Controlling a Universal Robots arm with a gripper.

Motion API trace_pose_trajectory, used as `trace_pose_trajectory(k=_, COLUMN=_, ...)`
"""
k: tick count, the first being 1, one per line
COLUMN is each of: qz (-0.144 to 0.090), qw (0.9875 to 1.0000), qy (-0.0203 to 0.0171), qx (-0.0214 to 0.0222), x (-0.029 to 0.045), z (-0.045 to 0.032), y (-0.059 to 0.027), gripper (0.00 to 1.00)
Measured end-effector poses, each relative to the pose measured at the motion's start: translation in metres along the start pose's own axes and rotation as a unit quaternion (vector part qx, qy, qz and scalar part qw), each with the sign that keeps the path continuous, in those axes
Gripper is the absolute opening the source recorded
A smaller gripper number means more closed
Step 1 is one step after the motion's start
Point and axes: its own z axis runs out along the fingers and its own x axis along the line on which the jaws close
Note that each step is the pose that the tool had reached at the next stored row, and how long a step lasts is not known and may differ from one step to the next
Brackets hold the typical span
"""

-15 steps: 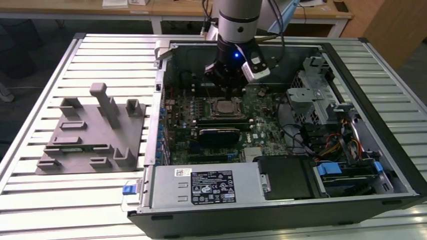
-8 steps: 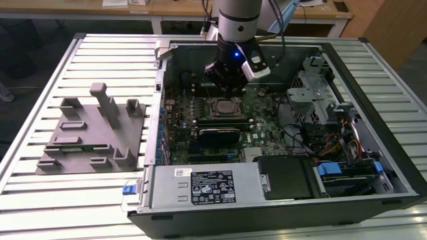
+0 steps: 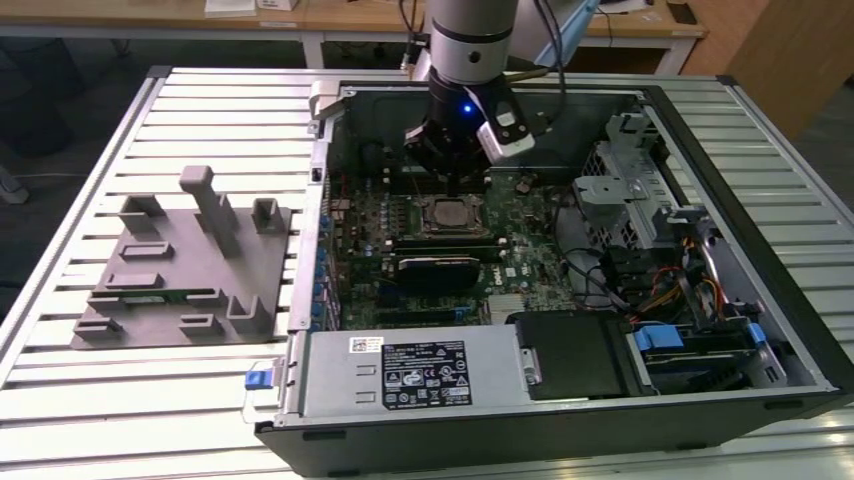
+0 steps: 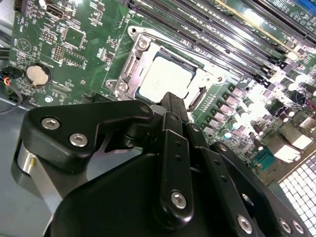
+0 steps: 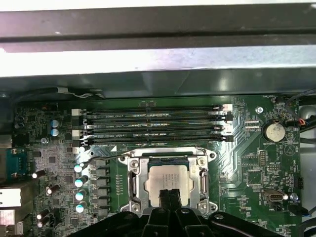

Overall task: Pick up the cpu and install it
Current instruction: 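Install the first cpu locking lever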

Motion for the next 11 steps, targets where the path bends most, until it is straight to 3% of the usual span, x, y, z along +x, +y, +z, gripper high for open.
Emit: trace_pose_trajectory(k=11, qz=0.0, qw=1.0, qy=0.0, qx=0.0, x=0.014, z=-0.0001, y=-0.0007, gripper=0.11)
